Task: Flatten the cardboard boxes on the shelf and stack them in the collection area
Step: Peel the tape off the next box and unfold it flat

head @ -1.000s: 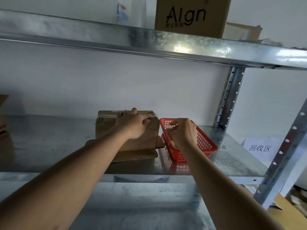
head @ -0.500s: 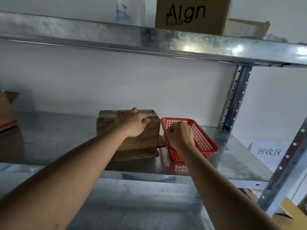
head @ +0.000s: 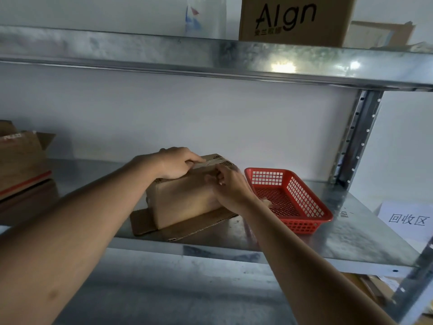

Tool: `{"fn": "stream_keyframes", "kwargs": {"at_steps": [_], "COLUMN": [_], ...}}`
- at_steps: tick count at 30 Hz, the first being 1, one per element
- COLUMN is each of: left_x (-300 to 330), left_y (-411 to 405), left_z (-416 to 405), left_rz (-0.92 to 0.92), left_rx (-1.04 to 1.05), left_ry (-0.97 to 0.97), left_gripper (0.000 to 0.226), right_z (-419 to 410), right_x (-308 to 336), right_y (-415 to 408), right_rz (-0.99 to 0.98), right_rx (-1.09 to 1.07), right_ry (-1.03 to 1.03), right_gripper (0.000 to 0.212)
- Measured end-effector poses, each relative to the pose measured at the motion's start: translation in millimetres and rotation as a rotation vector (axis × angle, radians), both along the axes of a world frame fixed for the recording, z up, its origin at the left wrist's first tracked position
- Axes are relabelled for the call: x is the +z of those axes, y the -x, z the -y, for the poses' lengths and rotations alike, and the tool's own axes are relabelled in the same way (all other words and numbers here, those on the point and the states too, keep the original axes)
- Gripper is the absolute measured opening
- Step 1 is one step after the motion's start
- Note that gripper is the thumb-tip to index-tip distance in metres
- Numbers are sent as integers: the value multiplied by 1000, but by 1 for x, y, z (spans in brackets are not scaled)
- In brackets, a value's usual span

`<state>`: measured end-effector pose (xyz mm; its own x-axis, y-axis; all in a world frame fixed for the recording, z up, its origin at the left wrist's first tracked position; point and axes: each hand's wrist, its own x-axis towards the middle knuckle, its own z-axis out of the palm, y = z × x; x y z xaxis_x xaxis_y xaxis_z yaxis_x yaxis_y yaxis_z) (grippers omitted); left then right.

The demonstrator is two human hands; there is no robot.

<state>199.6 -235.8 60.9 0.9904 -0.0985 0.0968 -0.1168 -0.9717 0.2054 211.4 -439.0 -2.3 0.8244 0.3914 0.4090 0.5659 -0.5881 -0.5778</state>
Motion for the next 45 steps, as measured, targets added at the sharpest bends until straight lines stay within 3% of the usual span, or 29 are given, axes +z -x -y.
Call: {"fn": "stream_keyframes", "kwargs": {"at_steps": [3,9,14,20,23,27,30,33,37,40,45], "left_x": [-1,-4,-12,-27,-34,-38,-36,-35,-35,-33,-23], "left_y": [3,2,1,-7,-12,-16,-15,-11,-8,-7,-1], "left_z": [-19,-53,-80,-95,-97,-86,-77,-64,-46,-37,-34], "left_rz": [27,110,152,80,28,116,183,241,291,313,252], "left_rx": [-35,-88,-97,-66,-25,63,98,177,337,380,399], "left_ry": [13,40,108,328,434,444,369,326,293,208,-219], "left_gripper": [36,34,31,31,38,42,36,34,35,32,34], "right_z": [-14,-52,-87,-104,-107,-109,-102,-90,-80,-72,-54], "right_x": [-1,-1,-2,9,11,18,26,35,41,40,41], "right_y": [-1,-1,-11,-9,-8,-11,-9,0,14,15,12], "right_rz": [-135,-282,-445,-531,-511,-364,-108,-91,-118,-75,-119], "right_rx": [29,58,116,173,175,33,-115,-114,-63,-55,-63], "right_ry": [-10,-136,-395,-564,-545,-315,-188,-62,58,67,-20], "right_gripper": [55,67,35,32,38,42,26,9,38,28,20]}}
